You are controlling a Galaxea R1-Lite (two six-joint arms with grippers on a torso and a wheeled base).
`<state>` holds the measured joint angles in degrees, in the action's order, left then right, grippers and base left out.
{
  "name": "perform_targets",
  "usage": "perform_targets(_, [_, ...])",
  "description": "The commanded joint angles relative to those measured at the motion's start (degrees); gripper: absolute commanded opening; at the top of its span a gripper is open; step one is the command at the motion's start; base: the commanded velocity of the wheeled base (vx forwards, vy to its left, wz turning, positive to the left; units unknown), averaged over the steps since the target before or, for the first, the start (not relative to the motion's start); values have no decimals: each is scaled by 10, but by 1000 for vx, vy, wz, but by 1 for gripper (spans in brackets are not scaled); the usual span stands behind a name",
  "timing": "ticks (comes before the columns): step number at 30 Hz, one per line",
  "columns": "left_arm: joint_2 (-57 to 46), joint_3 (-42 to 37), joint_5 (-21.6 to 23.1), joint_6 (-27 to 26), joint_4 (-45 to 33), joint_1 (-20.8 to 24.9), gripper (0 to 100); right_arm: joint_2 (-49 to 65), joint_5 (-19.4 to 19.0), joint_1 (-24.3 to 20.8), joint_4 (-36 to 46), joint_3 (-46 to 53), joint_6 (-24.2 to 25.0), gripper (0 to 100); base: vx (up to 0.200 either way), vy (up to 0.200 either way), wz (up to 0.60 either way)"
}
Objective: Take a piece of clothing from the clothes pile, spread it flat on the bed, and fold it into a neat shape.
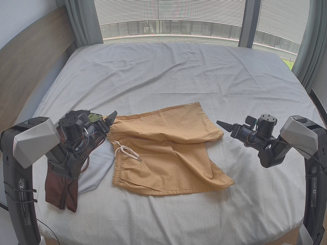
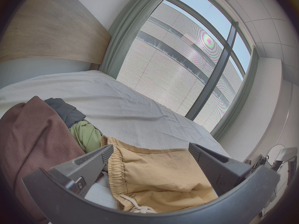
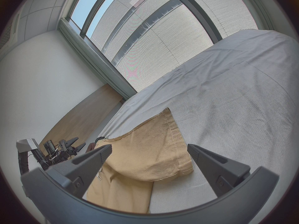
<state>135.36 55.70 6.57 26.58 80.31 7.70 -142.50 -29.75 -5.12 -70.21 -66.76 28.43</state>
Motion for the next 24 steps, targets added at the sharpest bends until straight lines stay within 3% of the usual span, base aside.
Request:
perform_targets(1, [-108,-353,104,-55,86,80,100,97,0,-64,-14,319,-129,100,0,0,0])
perform_targets(24, [-114,-354,104,-56,86,83,100,60,-1,-62,-13,299,-129,100,0,0,0])
